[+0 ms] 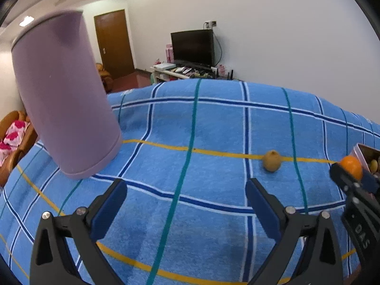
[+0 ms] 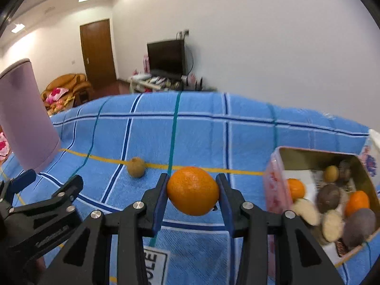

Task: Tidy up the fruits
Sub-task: 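Grasp the loose orange on the bedspread with the right tool, then grasp the small brown kiwi with the left tool while the right tool lifts the orange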

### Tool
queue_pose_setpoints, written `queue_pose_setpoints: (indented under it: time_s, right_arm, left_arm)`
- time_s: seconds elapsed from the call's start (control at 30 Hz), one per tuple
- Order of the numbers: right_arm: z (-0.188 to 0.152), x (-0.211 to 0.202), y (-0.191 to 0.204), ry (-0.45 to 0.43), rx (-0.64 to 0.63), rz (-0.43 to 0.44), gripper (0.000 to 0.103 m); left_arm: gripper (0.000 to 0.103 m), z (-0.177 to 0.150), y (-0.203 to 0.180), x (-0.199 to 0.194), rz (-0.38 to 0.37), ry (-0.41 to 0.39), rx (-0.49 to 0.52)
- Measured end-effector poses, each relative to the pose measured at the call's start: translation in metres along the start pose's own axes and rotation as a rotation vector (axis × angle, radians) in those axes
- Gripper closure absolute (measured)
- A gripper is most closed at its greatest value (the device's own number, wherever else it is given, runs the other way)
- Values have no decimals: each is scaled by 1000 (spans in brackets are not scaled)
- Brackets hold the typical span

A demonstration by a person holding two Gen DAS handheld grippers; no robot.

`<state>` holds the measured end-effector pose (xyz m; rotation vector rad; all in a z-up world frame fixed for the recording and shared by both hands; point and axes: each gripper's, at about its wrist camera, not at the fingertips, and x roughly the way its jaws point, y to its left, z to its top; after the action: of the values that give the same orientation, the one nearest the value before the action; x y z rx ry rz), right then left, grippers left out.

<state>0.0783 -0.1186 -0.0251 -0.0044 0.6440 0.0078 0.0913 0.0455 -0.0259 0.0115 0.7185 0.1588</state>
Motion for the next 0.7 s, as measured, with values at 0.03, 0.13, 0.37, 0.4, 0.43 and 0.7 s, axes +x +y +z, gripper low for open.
queue_pose_setpoints:
  time_s: [0.03,0.13,0.37,0.4,0.43,0.7]
  right_arm:
    - [0,-6,0,-21,0,-11,61]
    - [-1,-20,-3,-79,10,-36,61]
    - [4,-28,-17,-129,35,-61,61]
    - [4,-30,-20,-135,43,-61,61]
    - [5,-31,-22,-142,46,-65,61]
    - [5,-34,-29,-152,48,-80,61]
  left_arm:
    - [4,1,-2,-1,-3,1,7]
    - [4,5,-8,-6,-18,8,21]
    - [5,25,-41,0,11,-15,114]
    - [6,28,-48,5,11,-11,133]
    - [11,30,-54,10,3,-4,144]
    - [33,34,-65,41,-129,66,100]
